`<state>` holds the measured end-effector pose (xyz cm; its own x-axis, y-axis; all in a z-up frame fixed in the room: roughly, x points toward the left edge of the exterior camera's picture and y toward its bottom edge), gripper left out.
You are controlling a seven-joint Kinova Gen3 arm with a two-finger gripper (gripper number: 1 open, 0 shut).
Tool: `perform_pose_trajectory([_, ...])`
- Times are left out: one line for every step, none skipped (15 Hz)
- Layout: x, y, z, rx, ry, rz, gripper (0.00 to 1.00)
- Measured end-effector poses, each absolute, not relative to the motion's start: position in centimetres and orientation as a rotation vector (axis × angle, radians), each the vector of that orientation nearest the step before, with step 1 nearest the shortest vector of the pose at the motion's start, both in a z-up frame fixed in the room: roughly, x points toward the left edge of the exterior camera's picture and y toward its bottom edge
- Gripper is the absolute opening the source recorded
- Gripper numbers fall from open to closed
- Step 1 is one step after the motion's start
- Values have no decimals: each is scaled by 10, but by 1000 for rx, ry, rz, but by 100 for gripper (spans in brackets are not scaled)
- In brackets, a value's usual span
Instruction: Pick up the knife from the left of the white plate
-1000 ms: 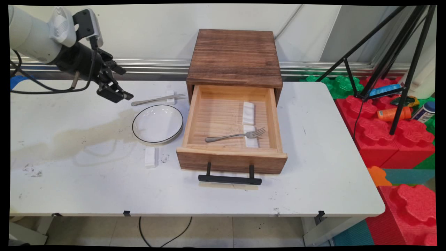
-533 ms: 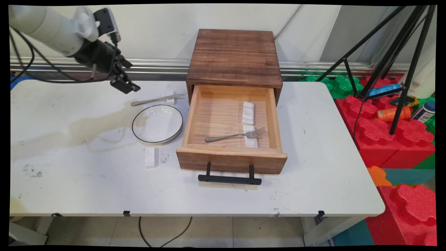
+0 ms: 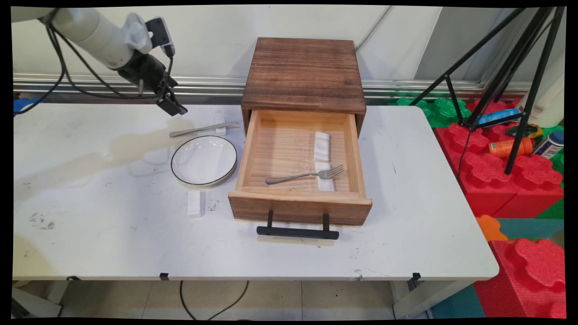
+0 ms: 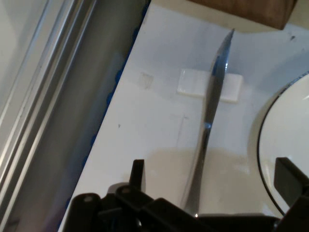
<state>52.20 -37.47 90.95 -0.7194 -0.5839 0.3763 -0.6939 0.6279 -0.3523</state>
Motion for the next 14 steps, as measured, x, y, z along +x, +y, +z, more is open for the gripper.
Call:
perform_pose_trajectory([525, -383, 905, 1049, -2632, 695, 100])
perform_pose_trajectory([527, -389, 901, 1049, -2638, 680, 100])
perform_pose_trajectory([529, -395, 897, 1048, -2644, 666, 100])
perform_pose_trajectory([531, -403, 892, 1044, -2655, 646, 100])
perform_pose_trajectory([533, -412, 886, 1037, -2667, 625, 100])
perform_pose_trajectory([535, -418, 881, 1030, -2677, 607, 100])
perform_pose_trajectory([536, -423, 878, 1023, -2683, 596, 100])
perform_pose_trajectory([537, -431, 873, 1013, -2692, 579, 100])
perform_pose_trajectory([539, -439, 867, 1002, -2705, 559, 100])
perform_pose_trajectory([540, -446, 862, 992, -2716, 540, 100])
perform_pose_trajectory([542, -452, 857, 985, -2724, 524, 100])
perform_pose_trajectory([544, -459, 852, 976, -2733, 504, 100])
perform_pose_trajectory([546, -465, 846, 967, -2741, 483, 100])
perform_pose_trajectory([547, -470, 841, 957, -2747, 462, 100])
